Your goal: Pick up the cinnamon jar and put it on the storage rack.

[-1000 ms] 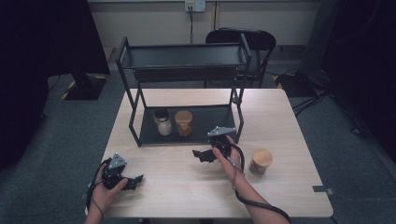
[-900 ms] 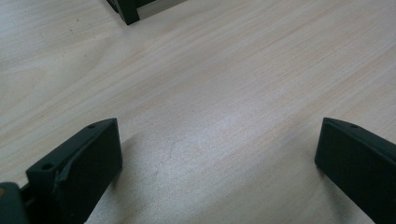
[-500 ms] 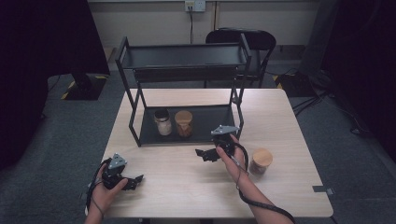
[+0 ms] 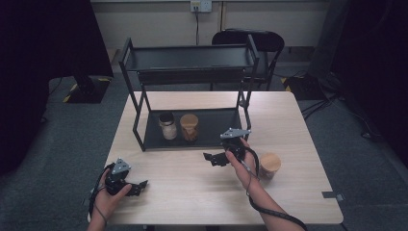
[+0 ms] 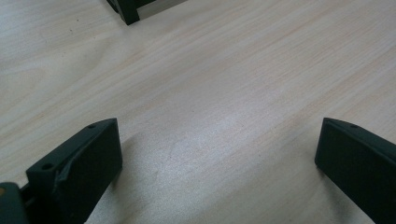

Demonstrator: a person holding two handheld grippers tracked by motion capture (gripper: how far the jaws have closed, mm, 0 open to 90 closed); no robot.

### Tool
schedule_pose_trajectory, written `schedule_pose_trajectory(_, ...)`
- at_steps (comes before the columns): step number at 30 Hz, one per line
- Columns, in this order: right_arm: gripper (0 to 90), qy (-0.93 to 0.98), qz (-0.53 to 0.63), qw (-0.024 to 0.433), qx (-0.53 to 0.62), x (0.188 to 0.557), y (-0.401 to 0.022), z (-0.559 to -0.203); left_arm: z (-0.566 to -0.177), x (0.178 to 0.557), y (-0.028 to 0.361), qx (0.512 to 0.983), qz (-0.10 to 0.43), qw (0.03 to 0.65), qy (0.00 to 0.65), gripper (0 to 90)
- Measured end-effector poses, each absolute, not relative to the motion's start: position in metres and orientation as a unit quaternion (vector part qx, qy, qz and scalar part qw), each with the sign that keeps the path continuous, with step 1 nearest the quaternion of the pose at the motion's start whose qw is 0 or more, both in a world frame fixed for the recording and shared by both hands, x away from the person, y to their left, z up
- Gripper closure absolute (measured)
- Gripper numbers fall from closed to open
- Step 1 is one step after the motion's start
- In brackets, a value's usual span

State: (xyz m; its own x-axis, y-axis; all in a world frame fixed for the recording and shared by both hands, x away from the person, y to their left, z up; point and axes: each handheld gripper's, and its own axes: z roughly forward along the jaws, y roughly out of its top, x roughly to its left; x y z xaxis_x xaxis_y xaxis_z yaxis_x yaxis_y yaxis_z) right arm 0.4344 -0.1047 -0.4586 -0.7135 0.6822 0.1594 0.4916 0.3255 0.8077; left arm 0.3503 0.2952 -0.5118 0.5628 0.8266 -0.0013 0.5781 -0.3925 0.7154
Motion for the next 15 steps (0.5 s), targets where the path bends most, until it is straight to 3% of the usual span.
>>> schedule_pose_trajectory(15,2.3,0.810,0.448,0.107,0.364,0.427,-0.116,-0.450,-0.512,0.350,0.295,0.815,0.181,0.343,0.431,0.2)
